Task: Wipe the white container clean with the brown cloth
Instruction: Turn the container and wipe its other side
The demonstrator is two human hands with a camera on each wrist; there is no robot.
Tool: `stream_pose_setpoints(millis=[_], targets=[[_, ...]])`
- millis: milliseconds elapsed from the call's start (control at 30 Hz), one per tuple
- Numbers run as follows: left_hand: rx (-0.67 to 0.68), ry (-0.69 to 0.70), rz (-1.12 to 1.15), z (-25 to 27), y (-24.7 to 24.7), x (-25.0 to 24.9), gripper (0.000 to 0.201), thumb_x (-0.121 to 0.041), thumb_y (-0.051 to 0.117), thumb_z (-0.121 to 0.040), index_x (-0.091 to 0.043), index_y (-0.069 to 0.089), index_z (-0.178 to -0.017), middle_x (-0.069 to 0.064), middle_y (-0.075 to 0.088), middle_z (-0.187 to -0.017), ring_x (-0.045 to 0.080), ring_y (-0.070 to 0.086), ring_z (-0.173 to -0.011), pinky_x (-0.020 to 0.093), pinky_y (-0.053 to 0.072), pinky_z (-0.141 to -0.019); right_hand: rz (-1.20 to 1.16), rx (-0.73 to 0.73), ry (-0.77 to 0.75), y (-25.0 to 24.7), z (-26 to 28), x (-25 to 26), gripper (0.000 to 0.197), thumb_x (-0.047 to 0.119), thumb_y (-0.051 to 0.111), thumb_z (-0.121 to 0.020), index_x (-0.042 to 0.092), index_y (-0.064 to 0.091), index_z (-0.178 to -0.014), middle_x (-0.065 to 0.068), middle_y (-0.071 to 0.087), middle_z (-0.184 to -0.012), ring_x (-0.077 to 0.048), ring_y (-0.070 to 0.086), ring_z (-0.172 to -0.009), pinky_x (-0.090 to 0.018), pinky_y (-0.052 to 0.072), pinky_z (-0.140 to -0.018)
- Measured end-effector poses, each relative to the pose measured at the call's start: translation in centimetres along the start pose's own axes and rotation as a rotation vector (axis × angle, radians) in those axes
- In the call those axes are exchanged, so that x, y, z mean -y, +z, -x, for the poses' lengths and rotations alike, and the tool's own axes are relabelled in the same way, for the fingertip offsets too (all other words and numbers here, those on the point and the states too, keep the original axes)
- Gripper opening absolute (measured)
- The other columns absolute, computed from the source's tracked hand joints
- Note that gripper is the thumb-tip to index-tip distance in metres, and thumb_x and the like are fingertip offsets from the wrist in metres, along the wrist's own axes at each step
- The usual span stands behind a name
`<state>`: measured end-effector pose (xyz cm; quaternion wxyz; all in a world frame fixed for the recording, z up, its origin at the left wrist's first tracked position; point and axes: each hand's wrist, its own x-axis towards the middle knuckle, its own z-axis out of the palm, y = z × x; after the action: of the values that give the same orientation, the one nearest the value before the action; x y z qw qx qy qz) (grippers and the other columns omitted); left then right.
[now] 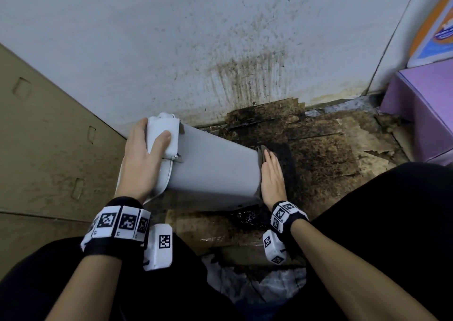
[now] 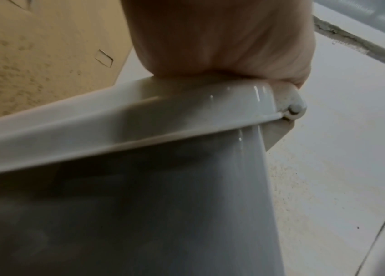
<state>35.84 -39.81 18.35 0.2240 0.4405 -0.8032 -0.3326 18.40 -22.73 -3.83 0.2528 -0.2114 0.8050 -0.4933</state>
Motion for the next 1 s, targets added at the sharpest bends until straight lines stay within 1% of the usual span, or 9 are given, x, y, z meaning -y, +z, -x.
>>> stream_pose_setpoints(millis=[100,233,367,467,633,700,767,900,1000], targets=[[-0.004,0.0,-0.003,-0.1,0.0,-0.2,0.075,-0.058,0.045,-0.09,-0.022,0.036,-0.155,-0.005,0.042,-0.155,0.014,0.038,-0.142,0.032,0.029,-0.111,0.02,-0.012,-0.026,0.3,-0.1,0.1,0.051,0.03,0.016,-0.109,0.023,0.021,-0.16,0.003,0.014,-0.169,-0.012,0.005,-0.156,-0.036,0.004,-0.128],[-0.02,0.006,-0.041,-0.2,0.1,-0.4,0.077,-0.056,0.042,-0.091,-0.017,0.035,-0.156,0.0,0.04,-0.158,0.017,0.036,-0.144,0.026,0.025,-0.108,0.037,-0.046,0.05,0.4,-0.2,1.7,0.05,0.024,0.019,-0.111,0.023,0.021,-0.16,0.004,0.014,-0.169,-0.012,0.006,-0.156,-0.032,0.006,-0.125],[-0.018,0.005,-0.05,-0.5,0.1,-0.3,0.078,-0.058,0.042,-0.09,-0.017,0.035,-0.156,0.001,0.04,-0.158,0.018,0.037,-0.144,0.028,0.027,-0.109,0.075,-0.04,0.076,0.9,0.2,3.9,0.051,0.025,0.016,-0.11,0.024,0.016,-0.161,0.006,0.011,-0.169,-0.011,0.004,-0.156,-0.033,0.005,-0.124],[-0.01,0.018,-0.047,-0.4,0.3,-0.4,0.085,-0.066,0.041,-0.085,-0.018,0.036,-0.155,0.0,0.042,-0.156,0.018,0.038,-0.142,0.029,0.028,-0.109,0.043,-0.037,0.086,1.8,1.1,6.5,0.051,0.031,0.013,-0.11,0.029,0.013,-0.161,0.01,0.008,-0.169,-0.007,0.001,-0.156,-0.03,-0.001,-0.124],[-0.006,0.02,-0.051,-0.3,0.4,-0.6,0.094,-0.071,0.038,-0.08,-0.017,0.034,-0.156,0.001,0.041,-0.157,0.02,0.037,-0.144,0.042,0.03,-0.119,-0.06,0.034,-0.103,4.0,4.3,14.2,0.063,0.046,0.001,-0.099,0.034,0.009,-0.161,0.017,0.001,-0.168,0.001,-0.006,-0.152,-0.028,-0.006,-0.121],[-0.008,0.022,-0.059,-0.3,0.4,-0.6,0.093,-0.071,0.038,-0.08,-0.017,0.033,-0.156,0.002,0.041,-0.158,0.019,0.037,-0.144,0.042,0.029,-0.119,-0.13,0.071,-0.176,5.1,5.6,17.1,0.064,0.048,-0.001,-0.099,0.035,0.009,-0.161,0.018,0.001,-0.168,0.003,-0.008,-0.152,-0.025,-0.007,-0.121],[-0.01,0.023,-0.058,-0.1,0.4,-0.5,0.091,-0.069,0.039,-0.083,-0.017,0.032,-0.157,0.001,0.04,-0.159,0.018,0.036,-0.145,0.038,0.029,-0.118,-0.209,0.109,-0.177,5.8,6.6,19.0,0.065,0.049,0.0,-0.097,0.035,0.01,-0.16,0.017,0.001,-0.168,0.004,-0.009,-0.152,-0.023,-0.009,-0.12],[-0.017,0.019,-0.046,0.0,0.3,-0.4,0.083,-0.062,0.042,-0.088,-0.016,0.033,-0.157,0.001,0.04,-0.158,0.018,0.037,-0.144,0.032,0.029,-0.113,-0.232,0.12,-0.172,6.1,7.1,19.6,0.065,0.047,0.001,-0.099,0.032,0.01,-0.161,0.016,-0.001,-0.169,0.003,-0.011,-0.152,-0.024,-0.01,-0.12],[-0.005,0.027,-0.045,0.0,0.4,-0.4,0.085,-0.065,0.042,-0.085,-0.018,0.034,-0.156,0.0,0.042,-0.156,0.017,0.039,-0.142,0.032,0.029,-0.111,-0.108,0.017,-0.275,6.4,7.3,18.5,0.06,0.044,0.004,-0.104,0.028,0.012,-0.162,0.013,0.003,-0.169,0.001,-0.007,-0.153,-0.024,-0.006,-0.121]])
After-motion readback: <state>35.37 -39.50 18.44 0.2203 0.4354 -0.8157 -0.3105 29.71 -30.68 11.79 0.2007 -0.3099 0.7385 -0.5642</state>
